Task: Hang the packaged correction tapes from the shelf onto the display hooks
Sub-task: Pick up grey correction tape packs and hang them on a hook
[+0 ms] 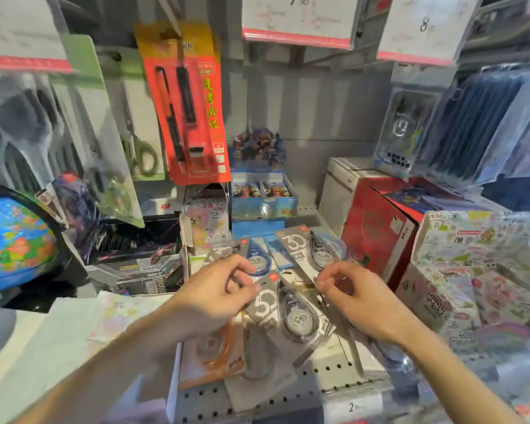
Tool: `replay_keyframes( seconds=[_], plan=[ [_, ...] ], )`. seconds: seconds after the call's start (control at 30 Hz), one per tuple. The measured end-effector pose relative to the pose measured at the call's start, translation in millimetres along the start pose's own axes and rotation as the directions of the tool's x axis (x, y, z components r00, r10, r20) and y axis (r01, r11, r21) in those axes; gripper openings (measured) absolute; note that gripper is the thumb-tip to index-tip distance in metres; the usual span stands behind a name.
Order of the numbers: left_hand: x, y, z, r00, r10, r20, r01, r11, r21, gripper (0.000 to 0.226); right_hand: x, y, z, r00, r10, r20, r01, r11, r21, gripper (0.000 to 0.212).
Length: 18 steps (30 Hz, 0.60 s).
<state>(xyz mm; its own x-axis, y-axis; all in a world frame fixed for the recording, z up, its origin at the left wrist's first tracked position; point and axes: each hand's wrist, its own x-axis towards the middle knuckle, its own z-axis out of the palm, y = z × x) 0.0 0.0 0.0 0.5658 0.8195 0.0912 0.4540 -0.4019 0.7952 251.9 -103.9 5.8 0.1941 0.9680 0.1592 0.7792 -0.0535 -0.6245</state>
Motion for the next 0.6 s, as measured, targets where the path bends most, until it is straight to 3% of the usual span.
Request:
replay_keyframes(
  seconds=[0.1, 0.27, 0.33, 0.43, 0.6],
  plan=[
    [9.8, 1.3, -0.8, 0.998, -0.009, 0.065, -0.012, 0.946, 0.323, 0.025, 4.5, 0.3, -0.5, 0.997, -0.017, 0.081, 0.025, 0.995, -0.092, 0.012],
    [18.2, 8.2, 11.2, 0.991, -0.077, 0.109, 0.003, 0.83, 0.558, 0.04, 4.4, -6.8, 8.1, 0.975, -0.024, 0.219, 0.073, 0.974, -0.216, 0.043],
    [19.8, 10.6, 15.9, 0.989, -0.109, 0.096, 0.029, 0.795, 0.606, 0.045, 6.1, -8.4, 12.1, 0.977, 0.01, 0.214, 0.05, 0.96, -0.275, 0.049],
    [22.6, 11.9, 21.0, 0.99, -0.122, 0.063, 0.057, 0.782, 0.621, 0.049, 7.4, -7.6, 18.2, 0.973, 0.042, 0.229, 0.015, 0.971, -0.24, 0.04],
    [27.9, 14.0, 22.5, 0.994, -0.104, 0.026, 0.071, 0.824, 0.562, 0.035, 4.4, -5.5, 15.7, 0.969, 0.049, 0.242, -0.005, 0.984, -0.179, 0.046]
  ],
)
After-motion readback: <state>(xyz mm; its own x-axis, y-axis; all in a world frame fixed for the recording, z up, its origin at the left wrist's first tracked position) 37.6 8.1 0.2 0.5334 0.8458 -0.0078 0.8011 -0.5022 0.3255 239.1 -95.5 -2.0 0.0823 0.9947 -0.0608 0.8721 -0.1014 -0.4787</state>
